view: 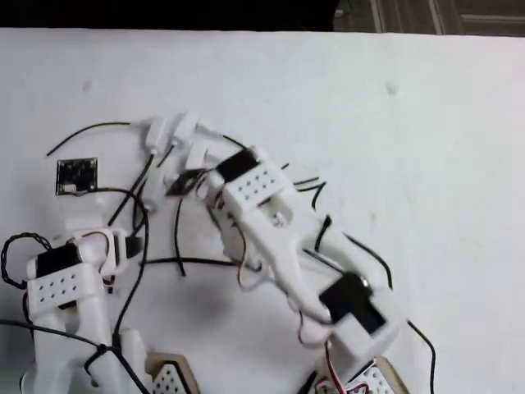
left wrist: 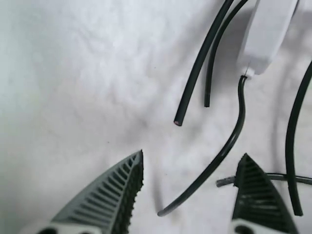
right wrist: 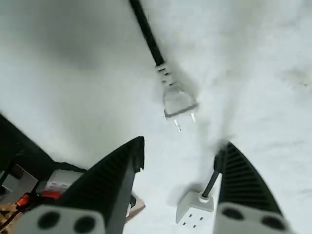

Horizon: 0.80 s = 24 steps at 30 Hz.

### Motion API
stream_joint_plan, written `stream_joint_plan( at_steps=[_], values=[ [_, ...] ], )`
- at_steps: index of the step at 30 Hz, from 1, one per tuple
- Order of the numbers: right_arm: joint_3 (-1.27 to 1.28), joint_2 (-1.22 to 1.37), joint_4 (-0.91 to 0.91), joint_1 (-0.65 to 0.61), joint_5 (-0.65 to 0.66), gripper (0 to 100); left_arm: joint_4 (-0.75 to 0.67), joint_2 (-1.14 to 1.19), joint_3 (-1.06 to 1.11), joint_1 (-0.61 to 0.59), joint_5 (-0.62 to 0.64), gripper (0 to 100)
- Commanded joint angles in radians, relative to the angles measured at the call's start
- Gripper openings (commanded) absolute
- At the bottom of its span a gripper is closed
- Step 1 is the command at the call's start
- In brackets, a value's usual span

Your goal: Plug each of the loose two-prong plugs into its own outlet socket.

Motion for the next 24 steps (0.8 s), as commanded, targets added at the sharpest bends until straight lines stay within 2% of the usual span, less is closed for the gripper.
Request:
stream_joint_plan(
  at_steps=[1, 6, 10, 12, 18, 24],
  values=[
    [0.072, -0.157, 0.013, -0.054, -0.005, 23.0, -0.017, -0.024, -0.003, -0.005, -0.011, 30],
    [0.259, -0.209, -0.101, -0.087, 0.003, 23.0, -0.017, -0.024, -0.003, -0.007, -0.011, 30],
    [0.400, -0.197, -0.283, -0.082, 0.124, 23.0, -0.015, -0.024, -0.003, -0.007, -0.011, 30],
    [0.422, -0.199, -0.341, -0.077, 0.129, 23.0, -0.015, -0.024, -0.002, -0.007, -0.011, 30],
    [0.427, -0.196, -0.380, -0.065, 0.140, 23.0, -0.015, -0.024, -0.002, -0.007, -0.011, 30],
    [0.462, -0.196, -0.392, -0.053, 0.215, 22.9, -0.015, -0.024, -0.002, -0.007, -0.011, 30]
  ],
)
